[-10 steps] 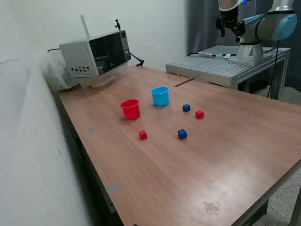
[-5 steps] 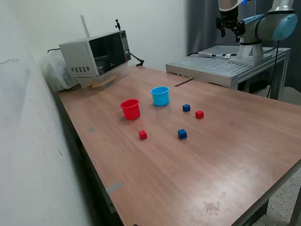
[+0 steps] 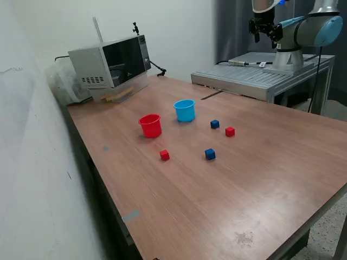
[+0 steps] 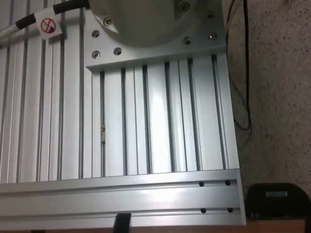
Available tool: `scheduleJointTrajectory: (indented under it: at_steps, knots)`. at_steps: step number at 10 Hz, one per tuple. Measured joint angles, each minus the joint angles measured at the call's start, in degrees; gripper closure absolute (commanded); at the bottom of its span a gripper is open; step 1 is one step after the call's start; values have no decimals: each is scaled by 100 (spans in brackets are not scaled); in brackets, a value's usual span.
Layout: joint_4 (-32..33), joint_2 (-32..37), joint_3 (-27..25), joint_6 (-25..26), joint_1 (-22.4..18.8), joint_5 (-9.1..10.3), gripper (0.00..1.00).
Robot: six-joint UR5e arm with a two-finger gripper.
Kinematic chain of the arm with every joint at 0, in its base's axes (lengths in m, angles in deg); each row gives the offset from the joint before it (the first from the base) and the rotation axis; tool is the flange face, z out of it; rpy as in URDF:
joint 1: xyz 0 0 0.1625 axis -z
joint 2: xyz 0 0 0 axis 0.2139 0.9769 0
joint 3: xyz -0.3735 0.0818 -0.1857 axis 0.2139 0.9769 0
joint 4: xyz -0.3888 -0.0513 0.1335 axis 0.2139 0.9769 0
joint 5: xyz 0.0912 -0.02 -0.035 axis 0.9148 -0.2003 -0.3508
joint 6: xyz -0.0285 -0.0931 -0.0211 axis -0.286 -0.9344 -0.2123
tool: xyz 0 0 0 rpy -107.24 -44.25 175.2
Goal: Place red objects in the red bin, and blue objects in the blue bin.
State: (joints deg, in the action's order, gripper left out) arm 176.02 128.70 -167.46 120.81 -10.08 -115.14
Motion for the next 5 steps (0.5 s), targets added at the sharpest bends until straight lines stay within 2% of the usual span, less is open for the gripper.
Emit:
scheduleJointTrajectory:
  at_steps: [5]
  knots:
    - [96,-37,61,-5,8,5,0]
